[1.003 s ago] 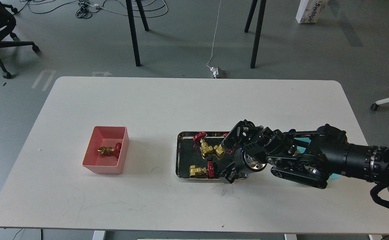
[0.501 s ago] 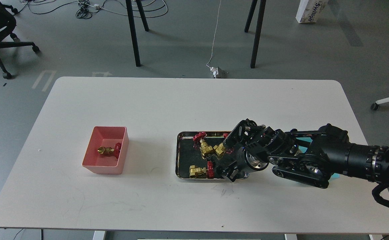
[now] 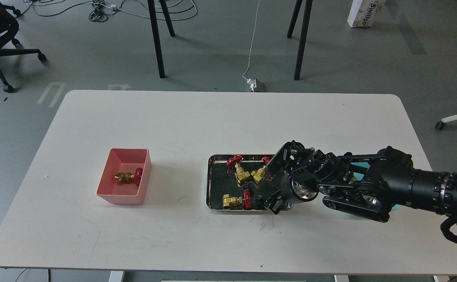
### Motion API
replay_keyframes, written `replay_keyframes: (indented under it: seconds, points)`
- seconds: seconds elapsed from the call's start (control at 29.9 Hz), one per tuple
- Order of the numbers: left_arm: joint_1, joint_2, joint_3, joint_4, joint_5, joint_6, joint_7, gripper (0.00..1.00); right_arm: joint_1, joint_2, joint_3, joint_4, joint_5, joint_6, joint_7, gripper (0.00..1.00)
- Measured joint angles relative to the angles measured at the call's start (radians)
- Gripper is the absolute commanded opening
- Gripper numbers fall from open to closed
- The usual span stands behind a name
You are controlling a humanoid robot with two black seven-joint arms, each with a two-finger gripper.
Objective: Place valve in pink box and gear in blue box
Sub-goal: 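Grasp a small gold fitting on the tray with the right gripper, then carry the fitting into the light blue box and release it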
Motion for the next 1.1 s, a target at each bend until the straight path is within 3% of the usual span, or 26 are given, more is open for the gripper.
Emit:
replay_keyframes:
  seconds: [0.3,0.47,0.7,1.1]
  points:
    - [-0.006,0.002,0.000,0.000,0.000,0.000,0.000,0.93,0.000,-0.021,0.000,0.002,0.000,0.000,-0.002,0.52]
    - [-0.006,0.003,0.000,0.000,0.000,0.000,0.000,0.92,-0.001,-0.022,0.002,0.009,0.000,0.000,-0.003,0.26]
    - [-0.006,0.006,0.000,0.000,0.000,0.000,0.000,0.92,-0.004,-0.022,0.008,0.016,0.004,0.000,-0.028,0.01]
    - [-0.007,0.023,-0.003,0.000,-0.001,-0.004,0.000,0.93,0.011,-0.033,0.158,0.057,0.025,0.000,-0.055,0.01]
